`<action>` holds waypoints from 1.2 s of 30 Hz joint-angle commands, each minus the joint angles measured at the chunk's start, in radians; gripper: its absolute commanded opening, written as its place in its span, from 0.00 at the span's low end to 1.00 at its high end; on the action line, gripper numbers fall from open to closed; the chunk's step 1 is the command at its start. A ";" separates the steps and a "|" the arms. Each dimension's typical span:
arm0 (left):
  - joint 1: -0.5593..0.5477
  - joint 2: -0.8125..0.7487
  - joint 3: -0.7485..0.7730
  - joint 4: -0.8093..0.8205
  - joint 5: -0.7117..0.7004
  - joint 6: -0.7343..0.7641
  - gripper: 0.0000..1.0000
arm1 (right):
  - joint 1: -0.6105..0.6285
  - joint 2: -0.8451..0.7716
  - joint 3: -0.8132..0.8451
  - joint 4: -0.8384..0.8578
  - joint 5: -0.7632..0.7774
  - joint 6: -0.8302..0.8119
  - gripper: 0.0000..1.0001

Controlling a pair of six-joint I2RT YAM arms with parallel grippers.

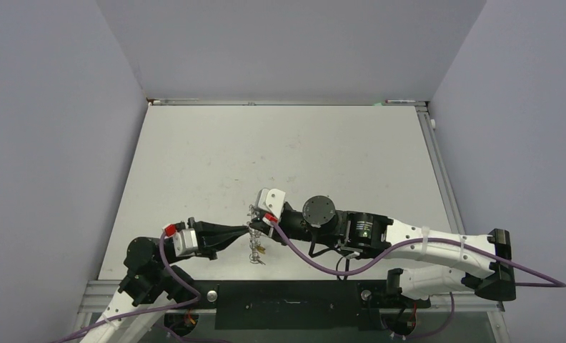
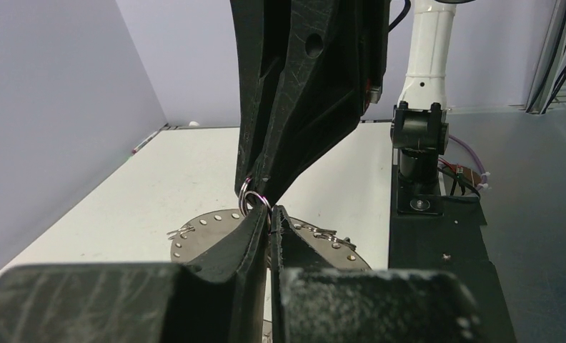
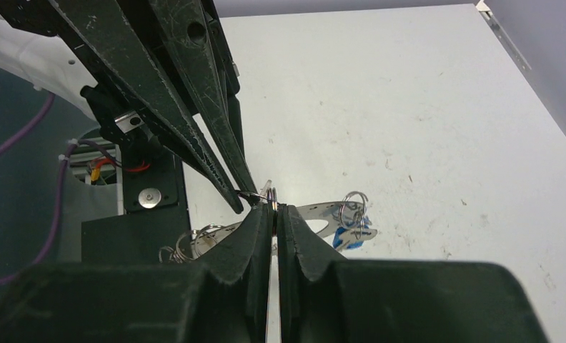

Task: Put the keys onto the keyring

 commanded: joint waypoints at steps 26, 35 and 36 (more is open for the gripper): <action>0.001 -0.042 0.028 -0.008 -0.083 0.022 0.58 | -0.008 -0.033 0.075 -0.029 -0.006 -0.021 0.05; 0.001 -0.046 0.018 0.016 -0.048 0.001 0.61 | -0.008 -0.098 0.050 0.003 -0.048 -0.029 0.05; 0.001 -0.044 0.017 0.022 -0.035 -0.005 0.60 | -0.008 -0.100 0.046 0.008 -0.057 -0.029 0.05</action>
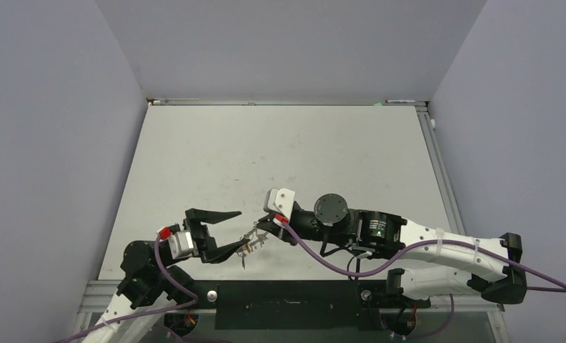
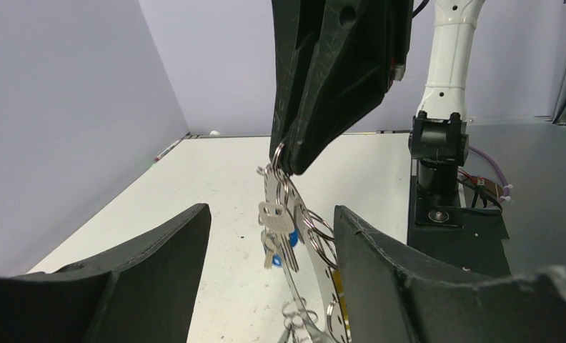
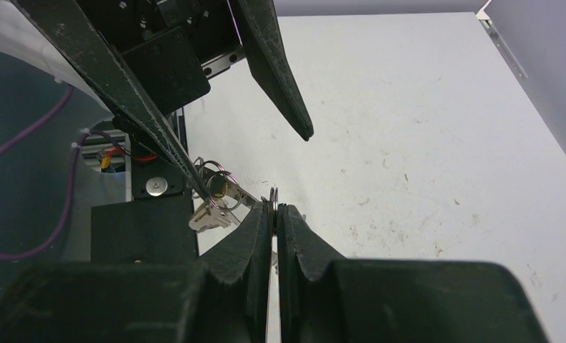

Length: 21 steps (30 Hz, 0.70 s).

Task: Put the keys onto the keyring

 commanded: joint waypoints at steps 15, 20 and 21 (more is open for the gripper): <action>0.002 -0.089 0.022 0.066 0.016 -0.075 0.60 | -0.005 -0.105 -0.042 0.153 -0.092 -0.067 0.05; 0.003 -0.092 0.038 0.048 -0.008 -0.083 0.57 | -0.006 -0.102 -0.042 0.133 -0.143 -0.070 0.05; 0.003 -0.093 0.043 0.042 -0.015 -0.087 0.56 | -0.005 -0.102 -0.037 0.126 -0.146 -0.070 0.05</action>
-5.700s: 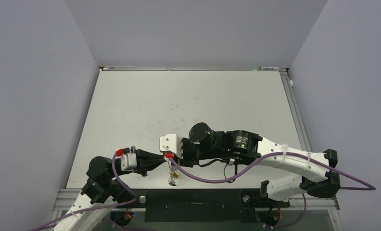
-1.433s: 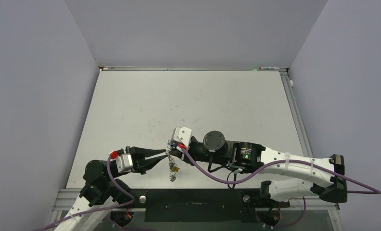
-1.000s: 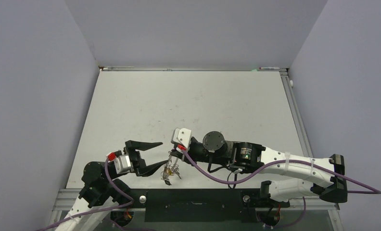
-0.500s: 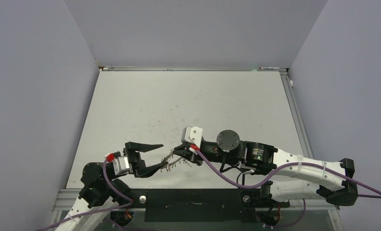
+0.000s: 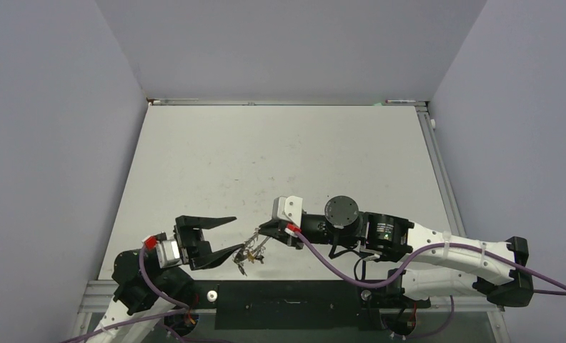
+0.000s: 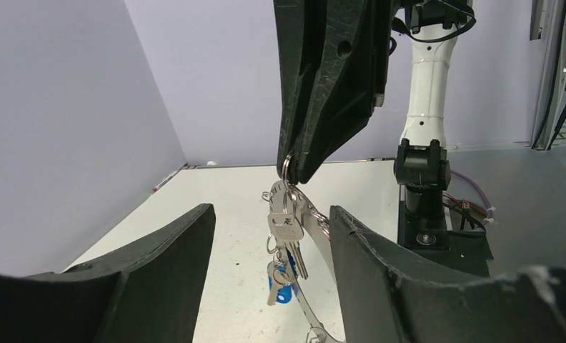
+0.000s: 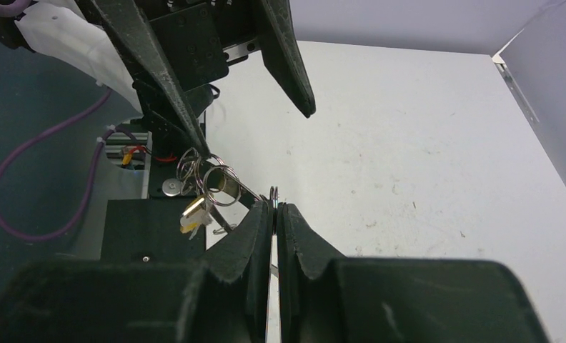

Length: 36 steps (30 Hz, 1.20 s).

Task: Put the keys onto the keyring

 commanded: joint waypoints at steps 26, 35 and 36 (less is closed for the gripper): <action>0.006 0.073 0.018 0.106 0.113 -0.081 0.45 | -0.001 -0.009 -0.002 0.226 -0.219 0.034 0.05; 0.005 0.087 0.005 0.142 0.139 -0.105 0.38 | 0.000 0.025 0.005 0.262 -0.243 0.038 0.05; 0.004 0.087 0.005 0.144 0.138 -0.105 0.38 | 0.001 0.026 0.004 0.269 -0.249 0.039 0.05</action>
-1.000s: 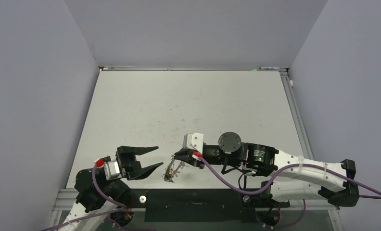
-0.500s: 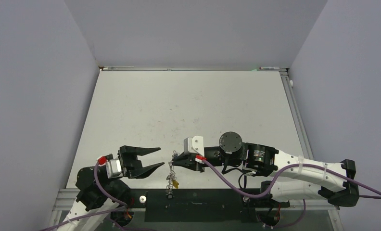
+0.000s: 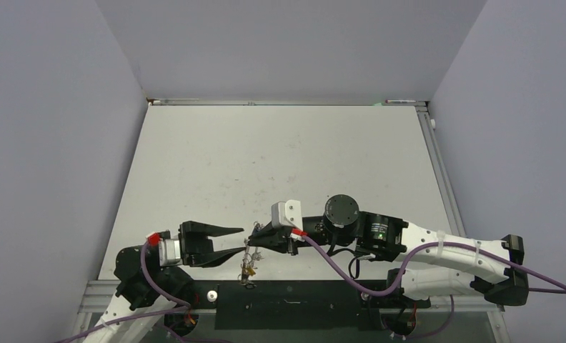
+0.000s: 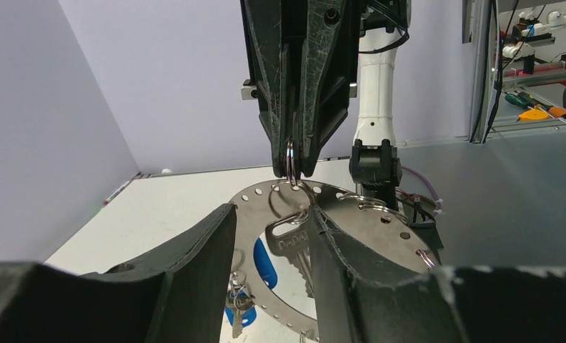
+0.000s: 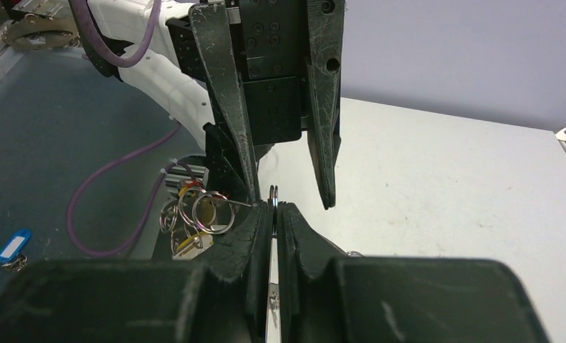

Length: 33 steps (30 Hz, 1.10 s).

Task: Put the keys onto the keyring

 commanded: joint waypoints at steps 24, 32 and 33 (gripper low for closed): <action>-0.003 0.056 -0.019 0.066 0.012 -0.082 0.62 | 0.001 -0.050 0.032 0.159 -0.056 -0.017 0.05; -0.005 0.061 -0.020 0.087 0.041 -0.096 0.48 | 0.002 -0.041 0.043 0.169 -0.062 -0.019 0.05; -0.006 0.063 -0.022 0.091 0.047 -0.098 0.48 | 0.003 -0.038 0.044 0.172 -0.063 -0.019 0.05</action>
